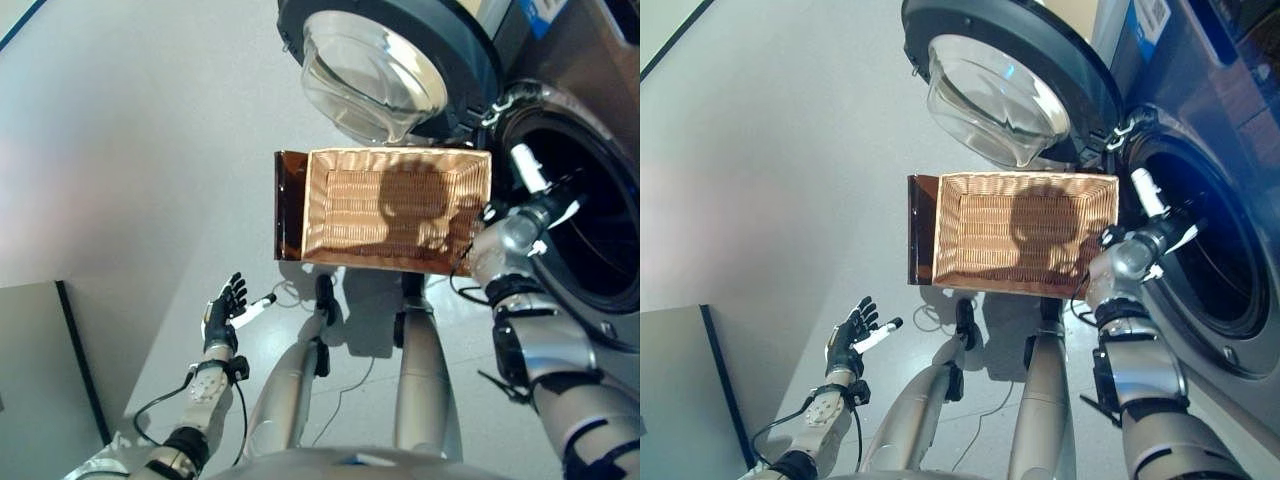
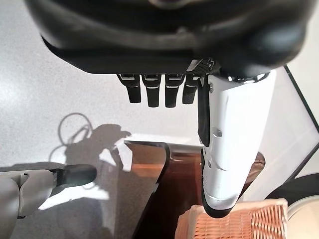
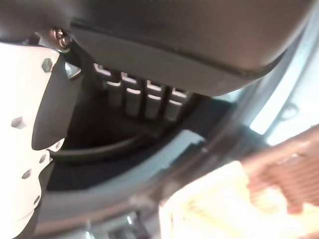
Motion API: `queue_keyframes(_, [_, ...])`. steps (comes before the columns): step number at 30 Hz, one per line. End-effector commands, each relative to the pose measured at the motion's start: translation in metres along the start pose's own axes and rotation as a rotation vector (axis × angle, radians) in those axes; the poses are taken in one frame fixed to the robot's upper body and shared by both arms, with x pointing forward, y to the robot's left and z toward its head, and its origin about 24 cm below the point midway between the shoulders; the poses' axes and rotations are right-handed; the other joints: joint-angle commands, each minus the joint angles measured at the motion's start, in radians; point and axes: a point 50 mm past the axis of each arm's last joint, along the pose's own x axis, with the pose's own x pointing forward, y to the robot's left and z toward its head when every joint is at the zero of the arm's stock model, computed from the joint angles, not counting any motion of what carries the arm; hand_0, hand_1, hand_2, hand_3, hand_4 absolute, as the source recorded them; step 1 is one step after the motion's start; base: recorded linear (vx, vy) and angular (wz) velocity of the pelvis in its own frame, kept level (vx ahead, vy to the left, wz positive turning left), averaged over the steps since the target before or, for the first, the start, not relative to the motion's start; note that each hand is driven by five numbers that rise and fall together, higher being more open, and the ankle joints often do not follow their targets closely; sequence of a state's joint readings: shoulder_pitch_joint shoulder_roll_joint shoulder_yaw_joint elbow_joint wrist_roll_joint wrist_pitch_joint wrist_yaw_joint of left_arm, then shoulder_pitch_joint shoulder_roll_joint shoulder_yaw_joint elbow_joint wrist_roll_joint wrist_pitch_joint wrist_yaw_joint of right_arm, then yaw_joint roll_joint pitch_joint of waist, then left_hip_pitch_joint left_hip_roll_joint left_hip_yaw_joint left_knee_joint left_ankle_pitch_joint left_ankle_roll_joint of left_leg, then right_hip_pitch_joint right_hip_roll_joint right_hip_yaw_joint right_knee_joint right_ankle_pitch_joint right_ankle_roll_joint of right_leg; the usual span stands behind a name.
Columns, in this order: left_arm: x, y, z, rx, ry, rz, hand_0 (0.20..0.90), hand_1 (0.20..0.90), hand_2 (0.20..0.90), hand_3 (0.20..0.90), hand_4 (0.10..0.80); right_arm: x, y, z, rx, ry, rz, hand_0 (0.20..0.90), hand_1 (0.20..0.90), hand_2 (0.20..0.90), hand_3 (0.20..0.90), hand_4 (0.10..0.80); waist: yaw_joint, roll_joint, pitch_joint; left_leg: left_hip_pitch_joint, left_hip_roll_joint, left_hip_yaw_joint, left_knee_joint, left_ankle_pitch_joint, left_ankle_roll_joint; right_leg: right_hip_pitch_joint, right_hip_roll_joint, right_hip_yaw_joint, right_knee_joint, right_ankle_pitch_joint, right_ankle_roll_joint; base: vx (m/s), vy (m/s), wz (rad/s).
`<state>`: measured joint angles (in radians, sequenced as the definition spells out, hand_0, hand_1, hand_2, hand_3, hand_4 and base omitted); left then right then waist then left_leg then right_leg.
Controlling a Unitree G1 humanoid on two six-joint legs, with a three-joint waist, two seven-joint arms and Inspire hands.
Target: Pick up the clothes and place them into the washing machine
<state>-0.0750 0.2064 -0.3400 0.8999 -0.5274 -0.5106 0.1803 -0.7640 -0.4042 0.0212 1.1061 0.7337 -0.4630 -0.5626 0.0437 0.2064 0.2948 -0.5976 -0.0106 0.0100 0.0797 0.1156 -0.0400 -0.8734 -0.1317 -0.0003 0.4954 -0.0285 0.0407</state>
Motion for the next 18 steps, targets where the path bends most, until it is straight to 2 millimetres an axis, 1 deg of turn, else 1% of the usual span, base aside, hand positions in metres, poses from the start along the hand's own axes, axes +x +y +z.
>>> queue_keyframes(1, [0.007,0.038,0.01,0.042,-0.04,0.151,0.9,0.9,0.9,0.9,0.8,-0.017,0.011,-0.006,0.016,-0.064,0.127,0.9,0.9,0.9,0.9,0.8,0.025,-0.053,-0.024,-0.02,-0.002,0.003,0.075,-0.083,-0.015,0.108,0.024,-0.003,-0.15,0.045,-0.001,0.024,-0.003,0.07])
queue_keyframes(5, [0.004,0.04,0.002,0.043,-0.006,0.167,0.9,0.9,0.9,0.9,0.8,-0.042,-0.003,-0.04,0.026,0.021,0.178,0.9,0.9,0.9,0.9,0.8,0.015,-0.085,-0.037,0.028,-0.002,-0.001,0.073,-0.092,-0.012,0.177,0.019,-0.013,-0.18,0.051,0.006,0.046,-0.003,-0.01])
queue_keyframes(6, [0.003,0.042,-0.001,0.049,0.008,0.175,0.9,0.9,0.9,0.9,0.8,-0.044,-0.01,-0.045,0.026,0.038,0.172,0.9,0.9,0.9,0.9,0.8,0.012,-0.092,-0.038,0.043,-0.003,-0.004,0.071,-0.094,-0.011,0.196,0.018,-0.015,-0.189,0.052,0.007,0.066,0.0,-0.01])
queue_keyframes(7, [0.002,0.043,-0.003,0.053,0.02,0.18,0.9,0.9,0.9,0.9,0.8,-0.05,-0.013,-0.052,0.024,0.057,0.181,0.9,0.9,0.9,0.9,0.8,0.011,-0.099,-0.043,0.056,-0.003,-0.004,0.069,-0.095,-0.01,0.214,0.016,-0.015,-0.195,0.053,0.008,0.045,0.001,-0.01])
queue_keyframes(8, [0.002,0.043,-0.003,0.053,0.02,0.18,0.9,0.9,0.9,0.9,0.8,-0.05,-0.013,-0.052,0.023,0.057,0.181,0.9,0.9,0.9,0.9,0.8,0.01,-0.099,-0.042,0.058,-0.002,-0.004,0.068,-0.095,-0.01,0.216,0.016,-0.016,-0.196,0.053,0.008,0.068,0.011,-0.01])
queue_keyframes(9, [0.0,0.044,-0.007,0.063,0.04,0.186,0.9,0.9,0.9,0.9,0.8,-0.058,-0.027,-0.067,0.003,0.109,0.175,0.9,0.9,0.9,0.9,0.8,0.007,-0.108,-0.053,0.089,-0.003,-0.006,0.061,-0.096,-0.009,0.252,0.012,-0.022,-0.211,0.055,0.013,0.072,0.009,0.0])
queue_keyframes(13, [-0.005,0.048,-0.02,0.093,0.11,0.198,0.9,0.9,0.9,0.9,0.8,-0.079,-0.054,-0.096,-0.059,0.216,0.174,0.9,0.9,0.9,0.9,0.8,-0.001,-0.136,-0.083,0.174,-0.003,-0.009,0.033,-0.1,-0.007,0.345,0.009,-0.033,-0.25,0.059,0.023,0.1,0.007,0.04])
queue_keyframes(15, [-0.01,0.052,-0.027,0.119,0.152,0.204,0.9,0.9,0.9,0.9,0.8,-0.09,-0.071,-0.11,-0.109,0.276,0.176,0.9,0.9,0.9,0.9,0.8,-0.007,-0.146,-0.103,0.215,-0.004,-0.012,0.018,-0.103,-0.006,0.392,0.008,-0.036,-0.272,0.062,0.028,0.102,0.013,-0.05])
queue_keyframes(18, [-0.017,0.059,-0.037,0.156,0.202,0.202,0.9,0.9,0.9,0.9,0.8,-0.103,-0.099,-0.123,-0.191,0.34,0.193,0.9,0.9,0.9,0.9,0.8,-0.017,-0.162,-0.141,0.276,-0.005,-0.01,-0.008,-0.104,-0.005,0.46,0.003,-0.041,-0.312,0.071,0.038,0.111,0.032,-0.04])
